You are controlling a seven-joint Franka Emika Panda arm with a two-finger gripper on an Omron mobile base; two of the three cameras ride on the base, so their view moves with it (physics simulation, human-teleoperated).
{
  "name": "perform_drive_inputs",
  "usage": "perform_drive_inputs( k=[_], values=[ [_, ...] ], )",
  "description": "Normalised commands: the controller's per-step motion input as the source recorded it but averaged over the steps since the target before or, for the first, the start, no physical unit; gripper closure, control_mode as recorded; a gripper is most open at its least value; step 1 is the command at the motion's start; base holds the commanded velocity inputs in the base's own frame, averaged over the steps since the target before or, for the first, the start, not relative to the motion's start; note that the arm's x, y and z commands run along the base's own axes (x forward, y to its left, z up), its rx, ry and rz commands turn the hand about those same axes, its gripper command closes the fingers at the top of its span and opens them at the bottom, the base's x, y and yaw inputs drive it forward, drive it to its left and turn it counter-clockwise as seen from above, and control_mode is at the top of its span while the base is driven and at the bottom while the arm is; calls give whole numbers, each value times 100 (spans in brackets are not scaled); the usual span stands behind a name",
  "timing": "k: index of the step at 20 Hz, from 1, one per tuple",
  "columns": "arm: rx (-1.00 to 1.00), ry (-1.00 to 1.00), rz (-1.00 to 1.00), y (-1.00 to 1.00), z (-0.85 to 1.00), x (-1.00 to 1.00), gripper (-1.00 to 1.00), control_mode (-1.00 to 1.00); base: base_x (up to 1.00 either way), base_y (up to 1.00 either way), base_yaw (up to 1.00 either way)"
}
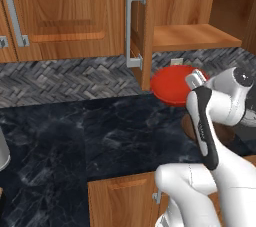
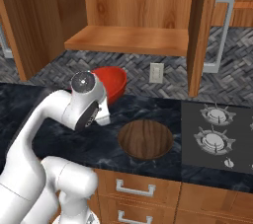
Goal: Open the cabinet. Pick the bowls from the counter and place them in the cabinet. Then close the cabinet.
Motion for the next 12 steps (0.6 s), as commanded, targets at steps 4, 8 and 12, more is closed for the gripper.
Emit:
perform_drive_inputs(
  k=[4, 8, 12],
  values=[
    [0, -18, -6, 0, 87, -25, 100, -100, 0, 0, 0],
    [0, -11, 0, 0, 99, -2, 100, -100, 0, 0, 0],
    [0, -11, 0, 0, 89, 0, 100, -100, 0, 0, 0]
  ],
)
